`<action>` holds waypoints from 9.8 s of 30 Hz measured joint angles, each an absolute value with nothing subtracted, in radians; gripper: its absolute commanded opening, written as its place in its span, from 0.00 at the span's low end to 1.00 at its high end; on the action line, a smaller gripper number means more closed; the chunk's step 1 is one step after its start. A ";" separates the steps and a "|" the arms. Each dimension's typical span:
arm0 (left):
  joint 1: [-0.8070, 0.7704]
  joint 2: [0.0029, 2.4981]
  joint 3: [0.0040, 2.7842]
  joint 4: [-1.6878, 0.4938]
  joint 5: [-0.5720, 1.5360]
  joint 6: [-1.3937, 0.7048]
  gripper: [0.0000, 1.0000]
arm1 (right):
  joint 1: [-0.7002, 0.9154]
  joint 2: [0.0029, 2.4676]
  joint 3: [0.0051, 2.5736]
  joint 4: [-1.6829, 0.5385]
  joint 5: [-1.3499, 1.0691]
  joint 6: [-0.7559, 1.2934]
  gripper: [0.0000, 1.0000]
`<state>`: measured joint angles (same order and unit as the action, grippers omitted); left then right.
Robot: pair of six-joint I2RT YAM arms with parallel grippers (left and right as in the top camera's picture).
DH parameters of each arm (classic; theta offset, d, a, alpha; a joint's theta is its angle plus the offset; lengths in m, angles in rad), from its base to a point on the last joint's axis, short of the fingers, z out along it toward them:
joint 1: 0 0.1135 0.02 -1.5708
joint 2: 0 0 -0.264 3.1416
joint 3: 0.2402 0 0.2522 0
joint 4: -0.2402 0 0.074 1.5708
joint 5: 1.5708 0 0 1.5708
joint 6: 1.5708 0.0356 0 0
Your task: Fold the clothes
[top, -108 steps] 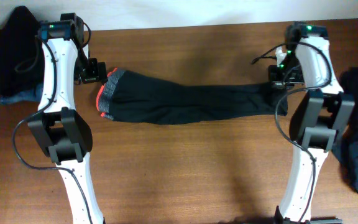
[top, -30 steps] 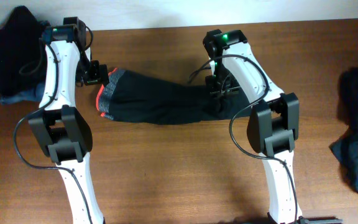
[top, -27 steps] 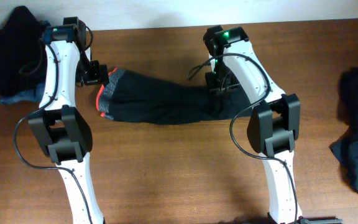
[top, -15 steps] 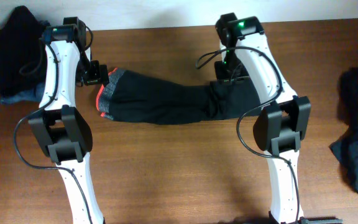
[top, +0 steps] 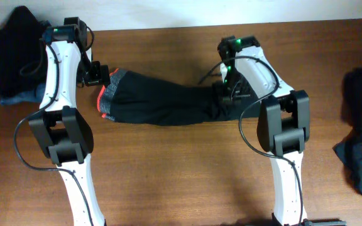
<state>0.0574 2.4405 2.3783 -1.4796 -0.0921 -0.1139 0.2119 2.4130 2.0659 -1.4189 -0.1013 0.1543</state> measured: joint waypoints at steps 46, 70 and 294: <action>0.058 2.440 2.378 -1.477 -0.092 -0.114 0.99 | 0.096 2.229 2.048 -1.399 -0.029 0.136 0.99; 0.058 2.440 2.378 -1.477 -0.092 -0.114 0.99 | -0.112 2.230 1.855 -1.230 -0.198 -0.165 0.99; 0.057 2.440 2.378 -1.455 -0.092 -0.114 0.99 | 0.377 2.326 2.071 -1.290 -0.054 0.430 0.05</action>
<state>0.0574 2.4405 2.3783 -1.4548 -0.0921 -0.1139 0.3775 2.3260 2.0712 -1.2903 -0.0536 0.4297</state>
